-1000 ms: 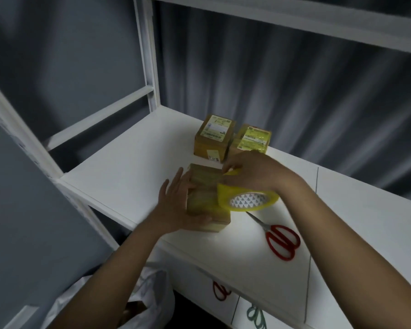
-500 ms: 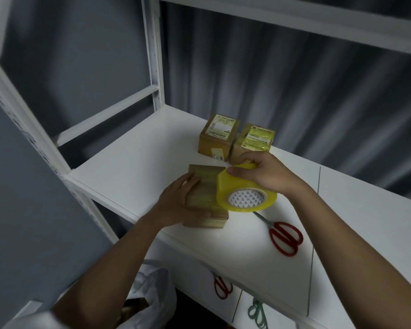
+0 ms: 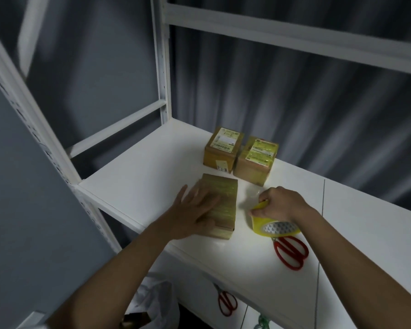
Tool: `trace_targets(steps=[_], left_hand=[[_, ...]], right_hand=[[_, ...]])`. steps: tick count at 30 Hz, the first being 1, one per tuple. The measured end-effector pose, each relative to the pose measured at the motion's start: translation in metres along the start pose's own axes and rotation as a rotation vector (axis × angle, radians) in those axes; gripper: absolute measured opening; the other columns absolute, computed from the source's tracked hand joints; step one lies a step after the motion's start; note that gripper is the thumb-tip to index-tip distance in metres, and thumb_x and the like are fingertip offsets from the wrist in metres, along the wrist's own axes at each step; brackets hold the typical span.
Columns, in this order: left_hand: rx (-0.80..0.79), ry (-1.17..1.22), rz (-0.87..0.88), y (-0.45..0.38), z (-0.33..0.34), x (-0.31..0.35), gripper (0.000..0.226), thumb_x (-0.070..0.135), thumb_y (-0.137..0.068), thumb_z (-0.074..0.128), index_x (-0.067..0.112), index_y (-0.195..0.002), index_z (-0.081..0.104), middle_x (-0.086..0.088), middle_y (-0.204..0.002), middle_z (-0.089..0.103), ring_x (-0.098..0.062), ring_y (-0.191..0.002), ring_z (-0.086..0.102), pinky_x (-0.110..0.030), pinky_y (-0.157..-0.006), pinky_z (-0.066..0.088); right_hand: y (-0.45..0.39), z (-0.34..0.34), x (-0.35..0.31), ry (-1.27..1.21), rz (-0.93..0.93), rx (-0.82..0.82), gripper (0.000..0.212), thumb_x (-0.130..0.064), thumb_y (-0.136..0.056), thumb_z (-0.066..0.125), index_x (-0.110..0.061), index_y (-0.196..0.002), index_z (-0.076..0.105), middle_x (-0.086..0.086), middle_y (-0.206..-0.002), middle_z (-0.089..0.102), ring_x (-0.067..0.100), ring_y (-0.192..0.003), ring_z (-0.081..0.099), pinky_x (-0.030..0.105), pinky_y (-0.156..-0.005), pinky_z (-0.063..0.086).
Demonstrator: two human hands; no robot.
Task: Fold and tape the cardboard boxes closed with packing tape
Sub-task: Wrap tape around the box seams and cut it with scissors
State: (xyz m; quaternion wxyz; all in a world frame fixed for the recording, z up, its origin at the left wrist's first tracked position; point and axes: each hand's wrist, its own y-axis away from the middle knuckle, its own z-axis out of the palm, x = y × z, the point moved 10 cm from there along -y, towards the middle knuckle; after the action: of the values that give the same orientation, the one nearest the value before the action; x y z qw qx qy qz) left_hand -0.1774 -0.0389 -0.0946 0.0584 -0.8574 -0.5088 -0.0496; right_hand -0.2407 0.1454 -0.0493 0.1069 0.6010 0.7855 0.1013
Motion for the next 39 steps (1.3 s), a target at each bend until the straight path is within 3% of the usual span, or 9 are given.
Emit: trace_targets(steps=[3,7,10,12,18,23,30,34,39], left_hand=[[0.155,-0.036,0.088,0.006,-0.002,0.019,0.055,0.038,-0.101,0.019,0.009,-0.146,0.028,-0.01,-0.151,0.033,-0.025,-0.143,0.019,-0.05,-0.111,0.022],[0.156,0.068,-0.084,-0.002,-0.012,0.027,0.068,0.049,-0.095,0.022,0.0,-0.136,0.044,-0.017,-0.14,0.048,-0.034,-0.132,0.041,-0.048,-0.11,0.032],[0.142,0.018,-0.269,-0.017,-0.019,0.032,0.052,0.044,-0.084,0.036,0.003,-0.1,0.062,-0.015,-0.095,0.065,-0.034,-0.084,0.063,-0.039,-0.07,0.053],[0.188,-0.034,-0.3,-0.025,-0.02,0.036,0.044,0.041,-0.081,0.041,0.004,-0.093,0.061,-0.016,-0.086,0.062,-0.034,-0.075,0.06,-0.038,-0.066,0.051],[0.151,-0.09,-0.247,-0.035,0.003,0.034,0.056,0.042,-0.091,0.026,0.013,-0.129,0.057,-0.02,-0.13,0.056,-0.04,-0.121,0.051,-0.053,-0.098,0.04],[-0.284,0.06,-0.377,-0.04,0.027,0.018,0.087,0.078,-0.082,0.025,0.034,-0.149,-0.009,-0.005,-0.157,-0.02,-0.026,-0.144,-0.018,-0.065,-0.108,0.001],[-0.212,0.06,-0.367,-0.039,0.019,0.018,0.099,0.07,-0.076,0.053,0.04,-0.147,-0.01,0.0,-0.156,-0.023,-0.023,-0.144,-0.018,-0.054,-0.102,0.022],[-0.183,0.336,-0.402,-0.04,0.014,0.008,0.109,0.075,-0.059,0.059,0.048,-0.145,-0.001,0.006,-0.157,-0.017,-0.019,-0.145,-0.01,-0.052,-0.108,0.02],[0.267,1.202,-0.432,-0.031,-0.002,-0.001,0.089,0.049,-0.065,0.077,0.042,-0.138,0.029,0.009,-0.148,0.031,-0.016,-0.136,0.034,-0.029,-0.097,0.044]], right_hand=[[-0.004,0.0,-0.003,0.005,-0.02,0.01,0.064,-0.07,-0.074,0.06,-0.031,-0.124,0.059,-0.003,-0.125,0.058,0.019,-0.109,0.056,0.027,-0.076,0.038],[-0.004,-0.001,-0.004,0.005,-0.021,0.006,0.064,-0.07,-0.074,0.059,-0.031,-0.125,0.058,-0.002,-0.124,0.058,0.02,-0.109,0.056,0.028,-0.077,0.039],[-0.002,-0.001,-0.009,0.043,-0.038,0.002,0.062,-0.069,-0.076,0.058,-0.031,-0.125,0.058,0.0,-0.122,0.059,0.02,-0.108,0.056,0.028,-0.077,0.04],[-0.002,-0.001,-0.009,0.048,-0.046,0.007,0.061,-0.07,-0.076,0.057,-0.03,-0.123,0.059,0.0,-0.12,0.06,0.021,-0.106,0.057,0.028,-0.076,0.04],[-0.003,0.001,-0.007,0.058,-0.048,-0.004,0.062,-0.071,-0.077,0.054,-0.029,-0.123,0.059,0.0,-0.117,0.061,0.022,-0.103,0.059,0.027,-0.074,0.039],[-0.001,0.0,-0.003,0.034,-0.051,0.0,0.067,-0.076,-0.076,0.05,-0.029,-0.124,0.059,-0.001,-0.118,0.061,0.021,-0.104,0.058,0.029,-0.078,0.043],[0.007,-0.001,0.032,-0.369,-0.025,0.028,0.042,-0.067,-0.078,0.056,-0.029,-0.093,0.066,-0.004,-0.098,0.065,0.015,-0.086,0.061,0.032,-0.076,0.052],[0.015,-0.02,0.026,-0.531,-0.081,0.117,0.036,-0.061,-0.077,0.064,-0.028,-0.091,0.066,-0.011,-0.093,0.063,0.014,-0.085,0.061,0.029,-0.074,0.05],[0.018,-0.085,-0.018,-0.398,-0.261,0.276,0.035,-0.056,-0.083,0.061,-0.034,-0.11,0.066,-0.019,-0.102,0.059,0.006,-0.088,0.054,0.015,-0.07,0.041]])
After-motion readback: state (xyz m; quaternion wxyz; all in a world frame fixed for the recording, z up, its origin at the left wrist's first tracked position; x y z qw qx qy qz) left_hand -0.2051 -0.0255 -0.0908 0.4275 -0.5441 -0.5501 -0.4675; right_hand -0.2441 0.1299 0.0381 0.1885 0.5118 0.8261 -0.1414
